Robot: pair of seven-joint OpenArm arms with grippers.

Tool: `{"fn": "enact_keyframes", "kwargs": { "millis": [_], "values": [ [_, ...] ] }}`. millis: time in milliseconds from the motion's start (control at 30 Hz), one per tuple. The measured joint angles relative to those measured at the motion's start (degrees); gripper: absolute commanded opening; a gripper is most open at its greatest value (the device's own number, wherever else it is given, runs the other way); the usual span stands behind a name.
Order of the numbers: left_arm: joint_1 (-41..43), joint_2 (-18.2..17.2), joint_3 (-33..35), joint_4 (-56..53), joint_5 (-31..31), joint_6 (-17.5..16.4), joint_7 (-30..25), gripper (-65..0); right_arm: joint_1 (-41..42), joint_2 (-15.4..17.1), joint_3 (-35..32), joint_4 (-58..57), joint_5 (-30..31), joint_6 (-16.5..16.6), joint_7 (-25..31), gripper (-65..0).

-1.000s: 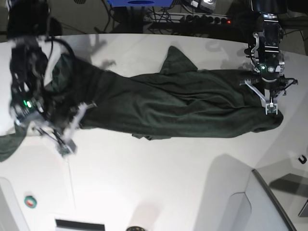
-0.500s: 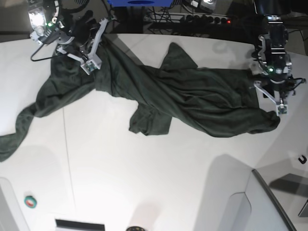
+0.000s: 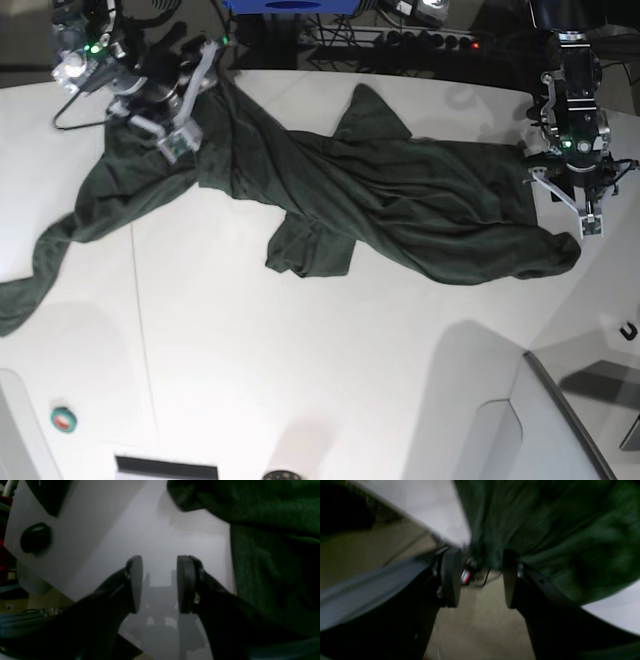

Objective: Layout the t-shirt on the table in an organized manner, then fold the t-shirt properly
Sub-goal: 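Grasp the shirt end with the right gripper and drag it outward, then grasp the shirt edge with the left gripper while right gripper holds its end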

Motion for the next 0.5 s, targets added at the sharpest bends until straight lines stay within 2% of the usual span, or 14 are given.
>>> {"fn": "enact_keyframes", "kwargs": {
  "millis": [200, 300, 433, 500],
  "values": [
    [0.11, 0.09, 0.02, -0.02, 0.04, -0.02, -0.09, -42.8, 7.1, -0.09, 0.9, -1.36, -0.31, -0.11, -0.33, -38.4],
    [0.17, -0.04, 0.0, -0.02, 0.07, 0.02, -0.02, -42.8, 10.38, -0.15, -1.97, -4.28, -0.09, -0.11, -0.5, -37.7],
    [0.11, 0.04, 0.0, -0.02, 0.02, 0.0, -0.04, -42.8, 14.34, -0.07, -4.42, -11.96, -0.39, -0.11, -0.15, -27.5],
    [0.15, 0.0, 0.0, -0.02, 0.02, 0.0, -0.04, -42.8, 14.38, 0.02, -5.27, -13.73, -0.22, -0.15, -0.11, -27.5]
  ]
}}
